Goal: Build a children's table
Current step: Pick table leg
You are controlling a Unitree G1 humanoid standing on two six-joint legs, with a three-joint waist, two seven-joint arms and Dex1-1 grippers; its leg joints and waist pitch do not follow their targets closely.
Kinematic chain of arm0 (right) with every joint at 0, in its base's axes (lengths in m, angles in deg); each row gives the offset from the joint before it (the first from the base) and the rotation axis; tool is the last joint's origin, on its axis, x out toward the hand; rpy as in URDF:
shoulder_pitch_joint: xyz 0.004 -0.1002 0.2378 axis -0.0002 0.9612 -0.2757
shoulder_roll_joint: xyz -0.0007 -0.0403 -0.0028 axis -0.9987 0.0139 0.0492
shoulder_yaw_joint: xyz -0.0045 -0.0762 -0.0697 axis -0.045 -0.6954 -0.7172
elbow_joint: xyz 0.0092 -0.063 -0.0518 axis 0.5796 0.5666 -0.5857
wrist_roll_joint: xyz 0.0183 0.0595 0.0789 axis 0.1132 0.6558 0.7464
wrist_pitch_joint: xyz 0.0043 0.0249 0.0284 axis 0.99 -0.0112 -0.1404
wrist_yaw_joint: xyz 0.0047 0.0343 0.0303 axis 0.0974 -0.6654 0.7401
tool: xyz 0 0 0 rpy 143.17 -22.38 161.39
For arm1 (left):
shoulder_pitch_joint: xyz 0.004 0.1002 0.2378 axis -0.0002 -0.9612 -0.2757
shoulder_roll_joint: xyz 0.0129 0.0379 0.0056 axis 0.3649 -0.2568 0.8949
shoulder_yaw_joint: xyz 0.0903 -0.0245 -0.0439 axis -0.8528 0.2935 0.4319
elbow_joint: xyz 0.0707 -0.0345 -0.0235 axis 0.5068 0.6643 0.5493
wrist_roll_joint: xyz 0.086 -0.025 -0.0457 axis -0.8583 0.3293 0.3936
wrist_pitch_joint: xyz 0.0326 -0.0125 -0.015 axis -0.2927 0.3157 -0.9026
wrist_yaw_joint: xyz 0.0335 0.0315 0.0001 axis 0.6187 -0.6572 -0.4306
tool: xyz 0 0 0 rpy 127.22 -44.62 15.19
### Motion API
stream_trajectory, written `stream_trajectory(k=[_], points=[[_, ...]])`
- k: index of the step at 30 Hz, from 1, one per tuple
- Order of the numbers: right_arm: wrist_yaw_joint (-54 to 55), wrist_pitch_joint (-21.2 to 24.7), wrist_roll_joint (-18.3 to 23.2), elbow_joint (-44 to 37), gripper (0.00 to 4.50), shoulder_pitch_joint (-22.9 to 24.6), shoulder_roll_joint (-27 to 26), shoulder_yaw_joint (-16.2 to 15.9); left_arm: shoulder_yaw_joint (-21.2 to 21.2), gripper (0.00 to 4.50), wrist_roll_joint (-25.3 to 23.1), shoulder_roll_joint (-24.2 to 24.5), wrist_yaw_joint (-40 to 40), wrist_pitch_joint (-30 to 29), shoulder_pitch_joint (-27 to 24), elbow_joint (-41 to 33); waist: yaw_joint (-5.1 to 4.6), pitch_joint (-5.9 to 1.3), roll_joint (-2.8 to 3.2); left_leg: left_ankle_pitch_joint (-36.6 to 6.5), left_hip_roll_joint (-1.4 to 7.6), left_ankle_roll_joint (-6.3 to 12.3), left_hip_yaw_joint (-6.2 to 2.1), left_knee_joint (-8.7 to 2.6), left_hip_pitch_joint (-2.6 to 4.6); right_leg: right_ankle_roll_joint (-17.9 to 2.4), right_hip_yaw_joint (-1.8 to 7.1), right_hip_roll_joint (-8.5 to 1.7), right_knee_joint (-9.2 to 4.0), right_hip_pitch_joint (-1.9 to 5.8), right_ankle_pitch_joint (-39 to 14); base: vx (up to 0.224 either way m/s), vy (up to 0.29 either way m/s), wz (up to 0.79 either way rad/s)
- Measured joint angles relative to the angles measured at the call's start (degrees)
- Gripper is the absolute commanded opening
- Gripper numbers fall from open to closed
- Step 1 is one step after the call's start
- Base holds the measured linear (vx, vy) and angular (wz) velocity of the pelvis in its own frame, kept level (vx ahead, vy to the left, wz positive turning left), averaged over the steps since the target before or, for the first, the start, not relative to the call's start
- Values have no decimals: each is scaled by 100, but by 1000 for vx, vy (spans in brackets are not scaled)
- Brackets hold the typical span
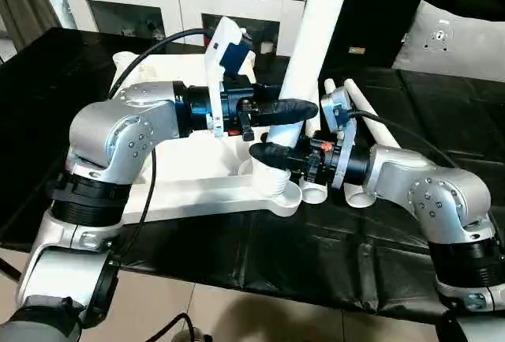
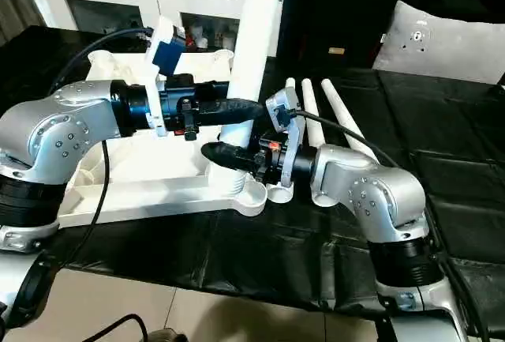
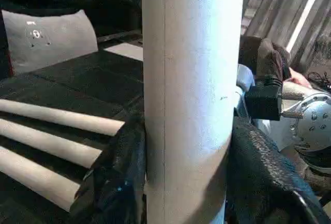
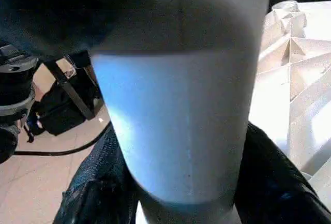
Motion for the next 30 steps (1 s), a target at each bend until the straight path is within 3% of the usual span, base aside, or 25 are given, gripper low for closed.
stream_trajectory(k=[7,11,14,17,20,23,27,30], points=[[184,-42,19,-117,197,136,-175,16,261,313,385,-205,41,-180,-237,-128,1,-3,11,0,0,0,0,-1,0,-1,0,0,0,0,1,0,0,0],[357,-70,168,-299,197,271,-457,156,762,355,996,-618,345,-446,-524,-289,4,-3,13,0,0,0,0,2,0,-5,-2,0,0,1,3,0,0,0],[500,-145,217,-380,196,382,-562,312,1145,357,1444,-1061,766,-488,-613,-299,29,-6,18,-1,0,1,0,7,8,-5,-5,-5,-2,17,3,0,0,0],[887,-85,111,-153,196,608,-566,440,1483,377,2182,-1539,994,-435,-645,-568,46,-7,17,-1,0,1,-3,14,13,-4,-10,-8,-12,33,6,0,0,0],[1082,-7,-14,25,191,857,-664,451,1601,389,2591,-1813,1254,-379,-589,-750,34,-13,57,-2,-4,3,-2,18,13,-2,-9,-12,-13,35,8,0,0,0],[1280,-276,-172,-118,190,911,-788,462,1852,389,2573,-2009,1728,-221,-589,-735,-19,-19,82,-1,-1,1,-3,9,18,10,-10,-7,-12,33,9,0,0,0],[1535,-596,-384,-303,190,939,-865,510,1945,389,2120,-1893,2063,-5,-651,-743,-26,-34,110,0,1,0,-6,2,23,43,-11,-3,-12,32,-9,0,0,0],[1787,-754,-758,-531,190,976,-673,381,1317,389,895,-1058,2368,358,-1145,-980,-41,-54,146,0,-1,0,-7,-4,24,58,-6,-3,-20,32,-13,0,0,0]])
